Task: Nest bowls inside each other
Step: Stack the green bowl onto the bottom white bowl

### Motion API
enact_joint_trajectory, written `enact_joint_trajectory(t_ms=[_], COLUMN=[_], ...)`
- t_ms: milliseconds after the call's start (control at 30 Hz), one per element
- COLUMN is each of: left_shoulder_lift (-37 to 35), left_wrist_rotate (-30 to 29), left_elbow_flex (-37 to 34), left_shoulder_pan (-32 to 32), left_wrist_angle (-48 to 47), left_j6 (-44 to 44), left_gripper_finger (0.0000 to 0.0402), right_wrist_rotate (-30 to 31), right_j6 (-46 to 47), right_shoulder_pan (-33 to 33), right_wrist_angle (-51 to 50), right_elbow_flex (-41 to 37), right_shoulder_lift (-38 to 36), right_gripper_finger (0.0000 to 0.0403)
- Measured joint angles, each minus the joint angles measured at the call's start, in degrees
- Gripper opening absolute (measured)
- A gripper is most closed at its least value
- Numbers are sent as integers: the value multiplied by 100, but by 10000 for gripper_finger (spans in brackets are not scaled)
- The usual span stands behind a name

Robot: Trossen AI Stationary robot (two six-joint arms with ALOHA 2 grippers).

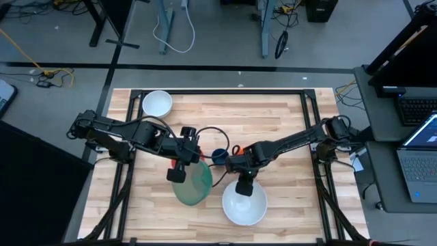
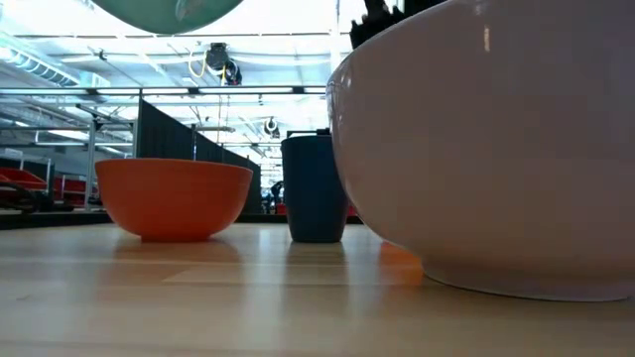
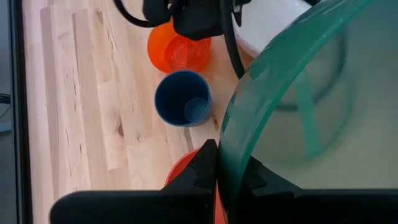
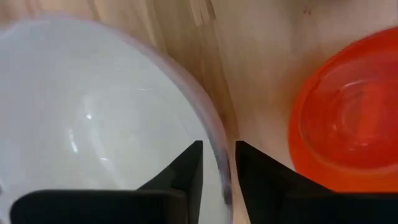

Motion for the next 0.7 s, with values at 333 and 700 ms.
enact_joint_trajectory(t_ms=[333,700], left_shoulder_lift=[0,-4], left_wrist_rotate=[1,2], left_elbow_flex=[338,837], left_shoulder_pan=[1,0], left_wrist_angle=[-39,-78], left_j6=[33,142], left_gripper_finger=[0,0], right_wrist_rotate=[268,1484], right_j6=[-541,-822], right_shoulder_pan=[-301,-1147], right_wrist_angle=[-1525,-2754], right_elbow_flex=[848,891], right_shoulder_lift=[0,-716], right_gripper_finger=[91,91])
